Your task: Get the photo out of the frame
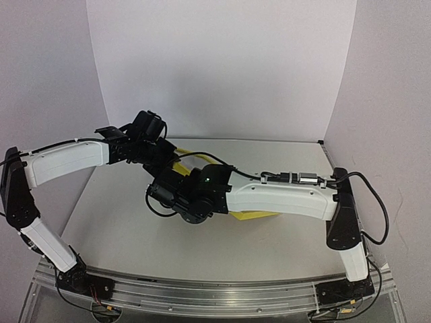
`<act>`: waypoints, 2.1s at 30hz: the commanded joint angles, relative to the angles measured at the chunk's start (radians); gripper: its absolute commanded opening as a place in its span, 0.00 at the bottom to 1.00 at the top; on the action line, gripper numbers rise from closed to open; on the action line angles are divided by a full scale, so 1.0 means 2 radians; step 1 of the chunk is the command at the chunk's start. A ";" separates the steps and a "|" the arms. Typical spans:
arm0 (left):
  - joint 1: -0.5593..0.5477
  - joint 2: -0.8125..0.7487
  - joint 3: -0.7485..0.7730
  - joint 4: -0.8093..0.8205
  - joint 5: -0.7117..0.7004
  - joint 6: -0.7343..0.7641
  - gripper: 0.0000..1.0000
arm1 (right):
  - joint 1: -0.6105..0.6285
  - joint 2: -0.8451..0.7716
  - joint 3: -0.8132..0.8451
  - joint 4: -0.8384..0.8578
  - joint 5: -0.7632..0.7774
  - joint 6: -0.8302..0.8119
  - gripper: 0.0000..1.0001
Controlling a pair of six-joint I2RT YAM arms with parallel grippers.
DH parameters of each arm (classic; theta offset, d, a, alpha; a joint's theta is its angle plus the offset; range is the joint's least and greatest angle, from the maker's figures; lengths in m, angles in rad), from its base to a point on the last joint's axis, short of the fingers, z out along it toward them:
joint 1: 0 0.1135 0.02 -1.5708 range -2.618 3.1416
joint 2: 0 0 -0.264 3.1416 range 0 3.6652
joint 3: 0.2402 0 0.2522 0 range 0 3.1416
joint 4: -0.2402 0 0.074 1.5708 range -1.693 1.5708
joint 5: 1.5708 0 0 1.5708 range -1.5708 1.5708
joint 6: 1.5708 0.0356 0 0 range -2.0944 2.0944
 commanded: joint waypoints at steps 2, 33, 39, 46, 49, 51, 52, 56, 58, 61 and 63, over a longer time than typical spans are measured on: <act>-0.010 -0.032 0.024 0.026 -0.010 0.068 0.29 | -0.007 -0.003 0.011 -0.011 0.011 -0.010 0.00; -0.010 -0.188 -0.014 0.075 -0.114 0.342 1.00 | -0.195 -0.186 0.140 0.008 -0.383 0.352 0.00; 0.038 -0.146 -0.022 0.071 -0.040 0.329 1.00 | -0.245 -0.263 -0.035 0.094 -0.467 0.467 0.00; 0.099 -0.105 -0.092 0.121 0.069 0.325 1.00 | -0.319 -0.396 -0.347 0.271 -0.538 0.609 0.00; 0.105 -0.087 -0.115 0.133 0.090 0.331 1.00 | -0.343 -0.434 -0.442 0.305 -0.568 0.645 0.00; 0.107 -0.077 -0.134 0.153 0.109 0.338 1.00 | -0.352 -0.456 -0.502 0.316 -0.577 0.652 0.00; 0.107 -0.071 -0.141 0.163 0.117 0.338 1.00 | -0.354 -0.468 -0.529 0.320 -0.578 0.653 0.00; 0.108 -0.040 -0.161 0.199 0.151 0.339 1.00 | -0.359 -0.509 -0.629 0.336 -0.583 0.681 0.04; 0.108 -0.019 -0.164 0.213 0.169 0.345 1.00 | -0.359 -0.523 -0.674 0.351 -0.582 0.682 0.10; 0.108 0.017 -0.166 0.234 0.187 0.366 1.00 | -0.360 -0.529 -0.711 0.359 -0.580 0.662 0.17; 0.108 0.041 -0.162 0.248 0.198 0.381 1.00 | -0.361 -0.526 -0.728 0.361 -0.579 0.649 0.23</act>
